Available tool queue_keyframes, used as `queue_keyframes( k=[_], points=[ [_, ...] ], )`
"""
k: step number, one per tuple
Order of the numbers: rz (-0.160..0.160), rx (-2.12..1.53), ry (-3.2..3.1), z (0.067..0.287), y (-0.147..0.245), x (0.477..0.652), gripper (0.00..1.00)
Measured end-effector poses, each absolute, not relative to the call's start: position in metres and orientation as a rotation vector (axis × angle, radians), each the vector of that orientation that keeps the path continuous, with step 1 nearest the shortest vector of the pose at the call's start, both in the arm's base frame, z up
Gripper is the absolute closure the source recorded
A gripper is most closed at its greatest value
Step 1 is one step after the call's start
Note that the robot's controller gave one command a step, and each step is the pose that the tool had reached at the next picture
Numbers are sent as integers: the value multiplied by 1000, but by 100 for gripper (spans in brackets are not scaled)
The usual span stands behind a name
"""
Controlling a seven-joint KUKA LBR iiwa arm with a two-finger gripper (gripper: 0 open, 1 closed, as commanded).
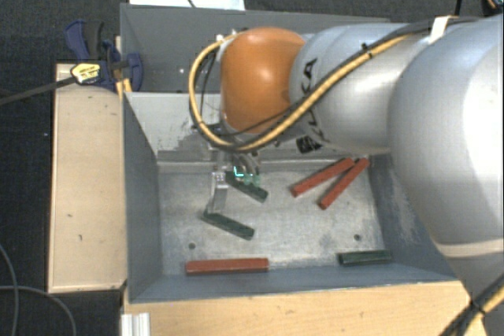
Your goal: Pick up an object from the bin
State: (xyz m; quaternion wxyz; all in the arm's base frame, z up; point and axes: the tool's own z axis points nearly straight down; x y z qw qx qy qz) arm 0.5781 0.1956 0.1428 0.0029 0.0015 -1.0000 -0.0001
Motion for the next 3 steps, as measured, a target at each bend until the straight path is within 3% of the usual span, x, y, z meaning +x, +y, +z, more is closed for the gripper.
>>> queue_keyframes(
  k=[1, 2, 3],
  points=[
    [6, -176, -3133, 67, 92, 590, 0],
    [-2, -170, -3139, 71, 98, 592, 100],
    [-5, -173, -3147, 209, 99, 573, 100]
  ],
)
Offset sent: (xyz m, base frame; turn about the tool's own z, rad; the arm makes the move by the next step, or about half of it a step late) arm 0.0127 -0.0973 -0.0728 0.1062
